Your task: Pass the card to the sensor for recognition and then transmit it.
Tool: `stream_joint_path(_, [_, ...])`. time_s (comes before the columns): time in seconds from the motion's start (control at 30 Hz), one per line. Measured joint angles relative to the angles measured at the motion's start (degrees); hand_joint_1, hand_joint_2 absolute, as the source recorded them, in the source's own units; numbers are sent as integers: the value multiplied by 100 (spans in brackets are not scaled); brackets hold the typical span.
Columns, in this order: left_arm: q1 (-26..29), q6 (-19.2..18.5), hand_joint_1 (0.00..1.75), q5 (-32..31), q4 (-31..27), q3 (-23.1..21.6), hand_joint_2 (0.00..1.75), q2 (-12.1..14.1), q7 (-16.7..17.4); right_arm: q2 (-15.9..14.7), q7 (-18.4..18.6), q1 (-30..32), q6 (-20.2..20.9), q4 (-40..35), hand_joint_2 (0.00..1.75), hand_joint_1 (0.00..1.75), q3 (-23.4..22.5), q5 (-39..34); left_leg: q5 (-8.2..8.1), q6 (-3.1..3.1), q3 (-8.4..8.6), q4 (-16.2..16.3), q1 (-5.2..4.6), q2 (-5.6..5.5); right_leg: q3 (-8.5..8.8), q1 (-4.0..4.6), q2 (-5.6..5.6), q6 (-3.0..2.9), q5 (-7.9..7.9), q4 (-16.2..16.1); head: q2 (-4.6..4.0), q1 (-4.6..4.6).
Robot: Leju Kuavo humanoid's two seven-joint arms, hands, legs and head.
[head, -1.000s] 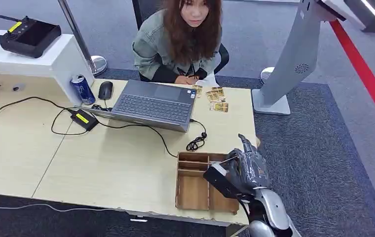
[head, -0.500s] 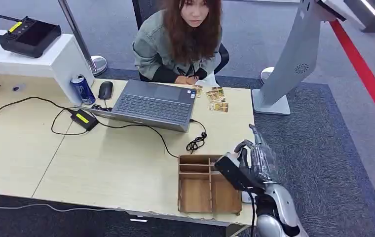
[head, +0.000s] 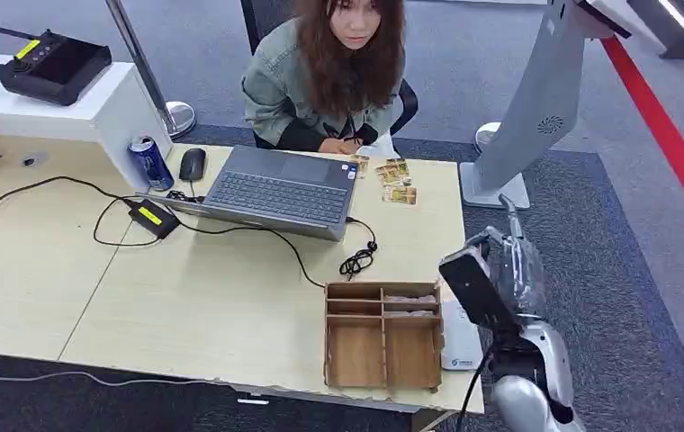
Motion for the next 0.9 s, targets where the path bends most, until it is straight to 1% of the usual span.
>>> stream_joint_path(0.13, [-1, -2, 0, -81, 2, 2, 0, 0, 15, 42, -83, -97, -28, -166, 175, 175, -105, -358, 0, 0, -2, 0, 0, 2, 1, 0, 1, 0, 1, 1, 0, 0])
stream_joint_path(0.23, [-3, -15, 0, -142, 2, 2, 0, -2, 61, 66, -70, -299, -11, -260, 175, 175, -105, -454, 1, 0, -1, 0, 0, 2, 0, -1, 1, 0, 2, 1, 0, 2])
stream_joint_path(0.33, [-5, -24, 0, -210, 2, 2, 0, -7, 105, 122, 177, -719, 92, -400, 175, 175, -96, -552, 3, -2, -1, 0, 0, 2, 1, -1, 1, -1, 3, 2, 0, -2])
stream_joint_path(0.4, [-8, -39, 0, -227, 2, 0, 0, -22, 122, 170, 363, -1061, 151, -435, 175, 175, -81, -766, 4, -3, -1, 0, 0, 3, 1, -1, 1, -1, 4, 3, 0, -4])
stream_joint_path(0.5, [-10, -52, 0, -249, 4, -4, 0, -50, 192, 289, 477, -1633, 111, -352, 175, 175, -35, -1163, 5, -4, -2, 0, 1, 0, 2, 0, 0, -2, 5, 4, 2, 7])
stream_joint_path(0.53, [-12, -59, 0, -256, 4, -7, 0, -55, 221, 359, 481, -1814, 57, -251, 175, 175, -19, -1246, 5, -4, -3, 0, 1, 2, 1, 0, 1, -2, 5, 4, 0, -4])
stream_joint_path(0.63, [-27, -72, 0, -262, 7, -13, 0, -81, 267, 538, 430, -2249, -127, 40, 175, 175, 53, -1353, 5, -4, -4, 0, 2, -7, 2, 0, -3, -2, 5, 5, 0, 4])
stream_joint_path(0.73, [-34, -90, 0, -267, 11, -13, 0, -96, 319, 835, 306, -2761, -407, 613, 175, 175, 149, -1458, 6, -4, -4, 0, 3, 1, -1, 1, 0, -3, 5, 7, 0, -4])
stream_joint_path(0.9, [-42, -127, 0, -273, 17, -15, 0, -142, 358, 1221, 118, -3218, -789, 1543, 175, 175, 247, -1606, 6, -5, -7, 0, 4, -8, -2, 2, -4, -2, 3, 7, 0, 2])
